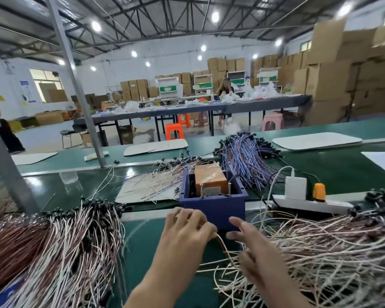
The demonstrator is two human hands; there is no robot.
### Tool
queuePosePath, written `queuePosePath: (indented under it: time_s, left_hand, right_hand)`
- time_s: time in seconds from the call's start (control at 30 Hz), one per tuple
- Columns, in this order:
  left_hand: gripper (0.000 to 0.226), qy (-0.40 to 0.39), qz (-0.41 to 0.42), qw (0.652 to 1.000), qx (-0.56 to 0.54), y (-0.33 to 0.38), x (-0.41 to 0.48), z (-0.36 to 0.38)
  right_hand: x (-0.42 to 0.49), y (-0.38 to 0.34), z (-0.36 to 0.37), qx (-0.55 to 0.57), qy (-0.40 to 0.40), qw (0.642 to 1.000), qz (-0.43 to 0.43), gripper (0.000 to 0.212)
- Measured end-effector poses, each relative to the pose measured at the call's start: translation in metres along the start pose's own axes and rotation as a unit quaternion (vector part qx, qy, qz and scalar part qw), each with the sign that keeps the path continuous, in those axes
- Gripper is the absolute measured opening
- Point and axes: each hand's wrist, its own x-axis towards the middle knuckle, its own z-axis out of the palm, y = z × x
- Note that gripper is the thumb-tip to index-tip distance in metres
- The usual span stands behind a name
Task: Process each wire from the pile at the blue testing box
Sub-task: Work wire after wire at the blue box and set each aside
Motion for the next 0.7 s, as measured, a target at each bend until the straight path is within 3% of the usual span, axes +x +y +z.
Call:
queuePosePath:
  time_s: [0.07,0.17,0.27,0.33,0.4,0.5,0.6,0.7]
  left_hand:
    - [0.023,0.027,0.036,0.999,0.01,0.006,0.005,0.004]
    - [0.028,0.06,0.029,0.997,0.03,0.014,0.005,0.009]
    - [0.036,0.119,-0.069,0.99,0.014,0.02,0.002,0.013]
    - [0.028,0.195,-0.199,0.955,-0.105,0.028,-0.001,0.011]
    - [0.013,0.232,-0.362,0.86,-0.275,0.031,-0.001,0.007]
    - [0.025,0.169,-0.539,0.666,-0.487,0.016,0.001,0.008]
    - [0.035,0.115,-0.568,0.477,-0.661,-0.002,0.002,0.008]
    - [0.032,0.12,-0.523,0.379,-0.754,-0.015,-0.002,0.006]
  right_hand:
    - [-0.002,0.007,0.01,-0.07,-0.023,0.997,0.004,0.027]
    - [-0.001,0.009,0.016,-0.021,-0.015,1.0,-0.005,0.028]
    - [0.004,0.01,0.013,0.026,0.01,0.999,-0.017,0.029]
    - [0.003,0.01,0.012,-0.009,-0.01,1.0,-0.028,0.025]
    - [0.002,0.009,0.011,-0.044,-0.021,0.998,-0.035,0.025]
    - [0.003,0.011,0.007,-0.076,-0.013,0.996,-0.048,0.026]
    - [0.002,0.013,0.008,-0.132,-0.02,0.989,-0.066,0.023]
    - [0.001,0.018,0.011,-0.183,-0.024,0.979,-0.082,0.017]
